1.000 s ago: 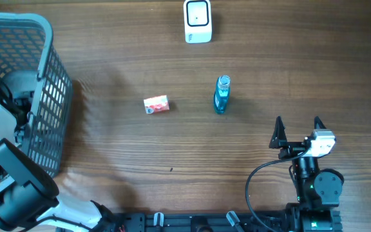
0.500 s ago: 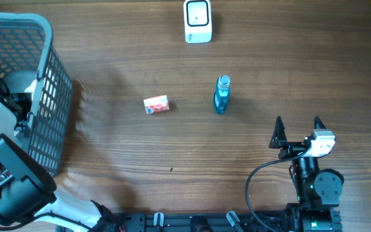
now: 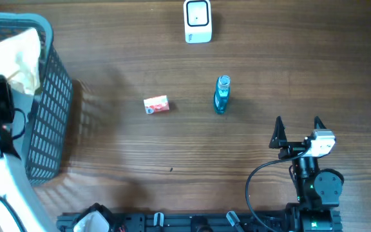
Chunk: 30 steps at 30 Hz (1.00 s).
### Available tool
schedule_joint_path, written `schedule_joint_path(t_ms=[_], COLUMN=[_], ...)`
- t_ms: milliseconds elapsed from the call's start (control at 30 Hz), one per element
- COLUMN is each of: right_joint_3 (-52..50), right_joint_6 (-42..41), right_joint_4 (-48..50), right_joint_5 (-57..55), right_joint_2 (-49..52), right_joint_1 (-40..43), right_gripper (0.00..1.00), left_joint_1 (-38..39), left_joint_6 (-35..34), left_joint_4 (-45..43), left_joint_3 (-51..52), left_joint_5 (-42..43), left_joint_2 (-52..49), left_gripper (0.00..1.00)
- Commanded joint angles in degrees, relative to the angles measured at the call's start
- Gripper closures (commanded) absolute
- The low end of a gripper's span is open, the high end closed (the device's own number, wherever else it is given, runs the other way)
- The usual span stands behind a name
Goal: Scan the item barcode
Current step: 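Lift the powder bag out and lay it beside the bottle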
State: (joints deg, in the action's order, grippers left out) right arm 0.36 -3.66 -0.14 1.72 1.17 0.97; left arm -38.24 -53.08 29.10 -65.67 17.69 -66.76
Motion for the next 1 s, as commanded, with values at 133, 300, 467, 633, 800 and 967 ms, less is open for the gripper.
schedule_joint_path(t_ms=[133,300,467,633,800,967], right_joint_3=[0.0,0.0,0.0,0.0,0.0,0.0], right_joint_6=[-0.9,-0.8,-0.9,-0.8,-0.8,-0.8], right_joint_4=[0.2,0.2,0.2,0.2,0.2,0.2], right_joint_5=[0.9,0.9,0.9,0.9,0.9,0.9], right_joint_2=[-0.2,-0.2,-0.2,-0.2,-0.2,-0.2], right_joint_1=[0.2,0.2,0.2,0.2,0.2,0.2], right_gripper=[0.00,0.00,0.00,0.00,0.00,0.00], left_joint_1=[14.9,31.3,48.6,55.0,55.4,57.1], left_joint_6=[-0.1,0.3,0.3,1.8,1.9,1.9], left_joint_4=[-0.4,9.4,13.2,7.4,0.7,-3.3], left_joint_3=[0.1,0.1,0.1,0.1,0.1,0.1], left_joint_5=[12.7,4.8,-8.8,-11.1,-11.1,-9.2], left_joint_2=[16.5,11.8,-5.0,-21.4,-29.0,-31.5], left_gripper=[0.96,0.96,0.96,0.96,0.81,0.72])
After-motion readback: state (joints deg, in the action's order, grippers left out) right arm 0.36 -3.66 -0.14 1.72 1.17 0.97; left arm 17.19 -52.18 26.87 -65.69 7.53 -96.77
